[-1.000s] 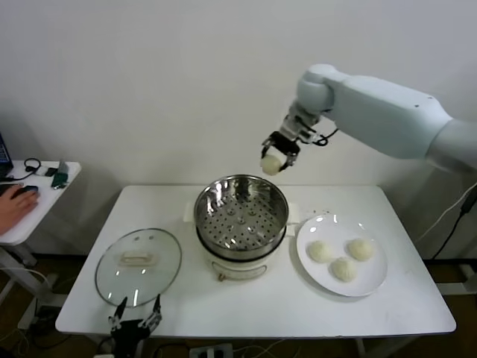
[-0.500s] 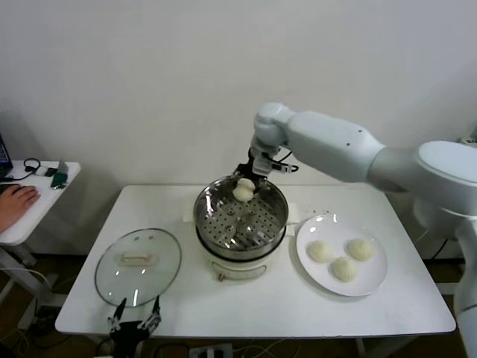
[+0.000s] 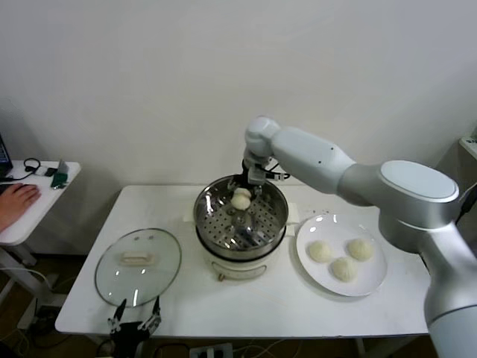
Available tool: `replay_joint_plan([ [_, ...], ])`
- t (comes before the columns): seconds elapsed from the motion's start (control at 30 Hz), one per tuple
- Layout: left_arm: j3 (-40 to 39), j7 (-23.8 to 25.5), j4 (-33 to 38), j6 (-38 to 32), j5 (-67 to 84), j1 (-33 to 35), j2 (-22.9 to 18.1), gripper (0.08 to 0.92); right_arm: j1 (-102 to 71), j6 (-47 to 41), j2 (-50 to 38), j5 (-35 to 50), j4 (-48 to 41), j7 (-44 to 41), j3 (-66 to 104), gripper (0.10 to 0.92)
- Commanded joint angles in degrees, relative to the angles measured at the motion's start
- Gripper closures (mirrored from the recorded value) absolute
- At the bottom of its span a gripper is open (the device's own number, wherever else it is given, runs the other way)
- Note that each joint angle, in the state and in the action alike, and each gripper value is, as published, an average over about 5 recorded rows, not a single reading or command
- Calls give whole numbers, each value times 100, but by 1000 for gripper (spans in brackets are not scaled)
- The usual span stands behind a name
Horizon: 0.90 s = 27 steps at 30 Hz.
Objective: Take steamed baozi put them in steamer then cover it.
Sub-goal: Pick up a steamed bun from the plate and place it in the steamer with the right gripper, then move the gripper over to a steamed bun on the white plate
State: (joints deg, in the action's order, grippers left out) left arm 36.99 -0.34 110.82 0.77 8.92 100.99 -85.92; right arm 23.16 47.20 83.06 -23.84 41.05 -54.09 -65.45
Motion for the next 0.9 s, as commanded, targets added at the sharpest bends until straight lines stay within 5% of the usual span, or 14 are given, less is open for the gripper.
replay_joint_plan([
  [0.03, 1, -7, -8, -6, 7, -6, -1, 177, -137, 208, 150, -201, -366, 64, 84, 300],
  [0.33, -13, -30, 0, -5, -6, -16, -10, 177, 230, 192, -61, 569, 62, -101, -118, 203],
  [0.63, -29, -28, 6, 21, -40, -8, -10, 177, 2526, -1467, -1211, 5455, 1132, -1262, -2560, 203],
  [0.77, -54, -24, -1, 27, -45, -28, -12, 177, 3090, -3056, -1984, 6309, 1463, -1537, -3393, 203],
  [0.9, -90, 2, 13, 15, -33, -37, 3, 177, 3336, -3748, -2687, 6662, 1826, -1502, -4272, 202],
])
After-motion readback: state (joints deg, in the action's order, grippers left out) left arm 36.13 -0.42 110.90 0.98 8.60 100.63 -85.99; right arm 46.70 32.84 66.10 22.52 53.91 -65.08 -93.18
